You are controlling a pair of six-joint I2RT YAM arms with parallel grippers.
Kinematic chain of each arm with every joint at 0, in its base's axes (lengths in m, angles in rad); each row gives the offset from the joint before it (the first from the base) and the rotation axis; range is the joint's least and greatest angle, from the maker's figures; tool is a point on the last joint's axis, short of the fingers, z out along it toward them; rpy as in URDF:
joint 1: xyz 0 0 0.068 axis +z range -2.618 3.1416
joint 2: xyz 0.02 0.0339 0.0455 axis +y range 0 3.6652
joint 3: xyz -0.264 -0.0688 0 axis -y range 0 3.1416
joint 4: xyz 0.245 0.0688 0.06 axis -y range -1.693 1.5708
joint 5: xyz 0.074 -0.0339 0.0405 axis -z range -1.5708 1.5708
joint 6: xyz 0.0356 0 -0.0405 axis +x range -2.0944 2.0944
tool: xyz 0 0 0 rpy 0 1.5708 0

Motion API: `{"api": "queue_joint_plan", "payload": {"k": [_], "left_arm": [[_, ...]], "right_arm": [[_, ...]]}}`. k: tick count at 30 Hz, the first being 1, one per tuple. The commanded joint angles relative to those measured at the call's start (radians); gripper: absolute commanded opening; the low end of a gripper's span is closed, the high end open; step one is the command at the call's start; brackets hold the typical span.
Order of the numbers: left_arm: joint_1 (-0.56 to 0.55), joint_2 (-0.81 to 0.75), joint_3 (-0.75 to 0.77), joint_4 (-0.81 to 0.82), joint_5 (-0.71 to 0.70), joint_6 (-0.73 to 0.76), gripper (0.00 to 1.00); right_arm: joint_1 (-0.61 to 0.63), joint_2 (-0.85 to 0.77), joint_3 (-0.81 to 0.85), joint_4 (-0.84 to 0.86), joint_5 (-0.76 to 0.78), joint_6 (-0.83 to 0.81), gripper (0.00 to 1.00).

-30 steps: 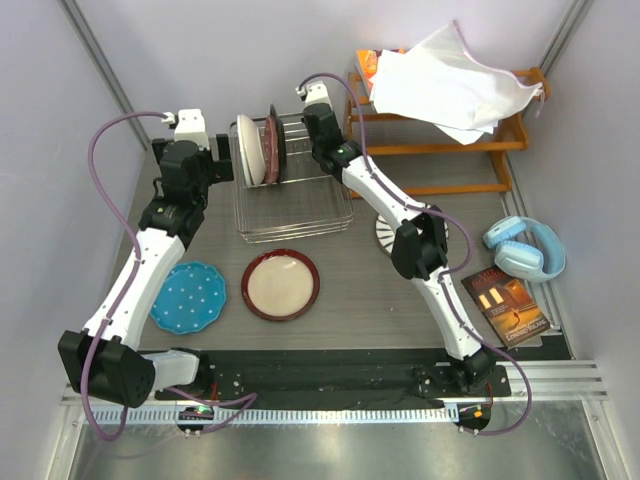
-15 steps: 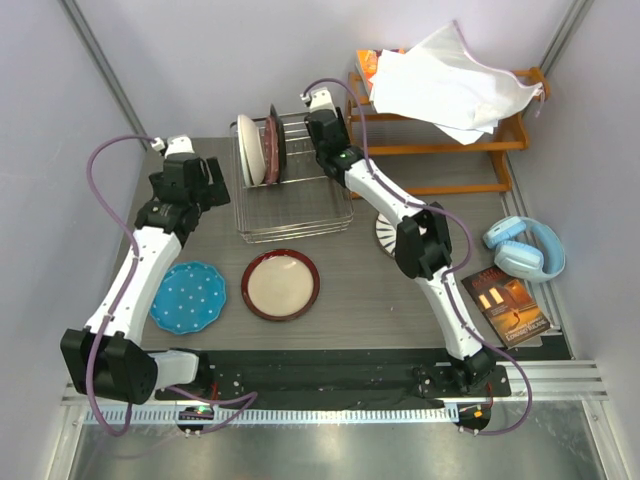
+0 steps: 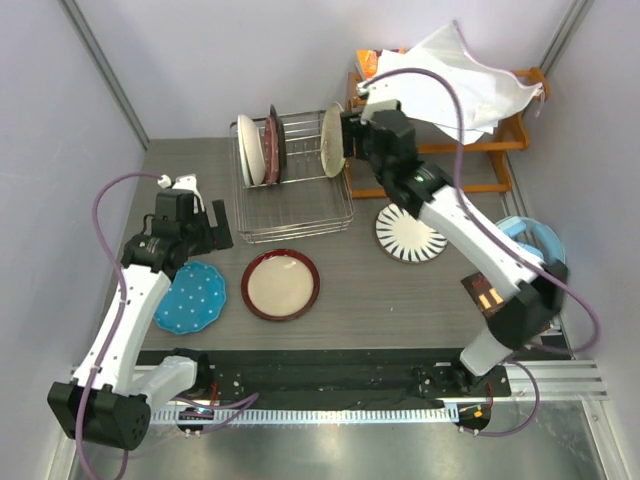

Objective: Load the plates into the dish rack

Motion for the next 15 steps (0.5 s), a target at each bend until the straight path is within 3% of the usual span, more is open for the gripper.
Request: {"api": "queue_joint_plan", "payload": {"k": [1,4,5,8,10,15], "left_arm": [[0.007,-0.060,-0.056,-0.062,0.249,0.064,0.95],[0.011,-0.063,-0.069,-0.074,0.290,0.067,0.91],[0.022,-0.064,-0.067,-0.069,0.301,0.067,0.87],[0.043,-0.081,-0.062,-0.053,0.301,0.084,0.83],[0.048,-0.090,-0.056,-0.051,0.287,0.101,0.83],[0.066,-0.109,-0.065,-0.059,0.310,0.073,0.85]], "right_arm": [[0.008,-0.245,-0.321,-0.037,-0.351,0.170,0.72],[0.011,-0.342,-0.532,-0.024,-0.685,0.220,0.70],[0.019,-0.347,-0.576,-0.005,-0.876,0.229,0.63],[0.077,-0.330,-0.696,0.022,-0.928,0.243,0.50],[0.100,-0.329,-0.748,0.041,-0.921,0.214,0.48],[0.148,-0.186,-0.663,-0.010,-0.931,0.135,0.44]]}}
